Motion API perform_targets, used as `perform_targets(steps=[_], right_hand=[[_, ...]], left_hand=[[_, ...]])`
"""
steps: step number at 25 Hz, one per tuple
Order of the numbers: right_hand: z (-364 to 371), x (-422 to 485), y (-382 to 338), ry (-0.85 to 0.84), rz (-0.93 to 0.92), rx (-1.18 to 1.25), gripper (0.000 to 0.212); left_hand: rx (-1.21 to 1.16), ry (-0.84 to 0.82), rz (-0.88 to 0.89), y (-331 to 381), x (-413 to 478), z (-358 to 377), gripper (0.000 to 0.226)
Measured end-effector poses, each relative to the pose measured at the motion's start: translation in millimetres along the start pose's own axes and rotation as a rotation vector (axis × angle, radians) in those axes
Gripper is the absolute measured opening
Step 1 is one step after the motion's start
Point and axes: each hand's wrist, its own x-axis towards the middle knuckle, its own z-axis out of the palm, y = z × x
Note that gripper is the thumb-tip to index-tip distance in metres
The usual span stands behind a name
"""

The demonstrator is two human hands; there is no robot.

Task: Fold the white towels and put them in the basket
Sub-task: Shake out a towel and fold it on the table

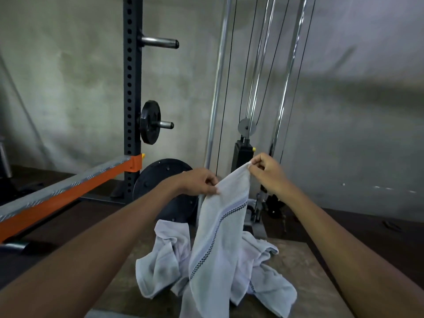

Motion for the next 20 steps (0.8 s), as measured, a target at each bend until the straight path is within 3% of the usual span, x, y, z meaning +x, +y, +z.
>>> perform_targets(steps=[7,13,17,20], right_hand=[[-14.1,1.6,9.1,-0.054,0.091,0.017,0.012],[-41.1,11.2,10.4,-0.120,0.061,0.083,0.026],[-55.3,9.3,12.1,-0.199,0.076,0.117,0.015],[-61.1,6.1,19.1,-0.158,0.096,0.147,0.009]], left_hand=[[-0.012,-0.069,-0.034,-27.8,-19.1,31.4,0.029],[-0.346,-0.005,-0.088,-46.2,-23.2,15.5,0.023],[-0.144,-0.055,-0.081,-56.6,-32.2,-8.2,0.012],[-0.004,-0.014,-0.075,-59.8,-38.9,-21.4,0.016]])
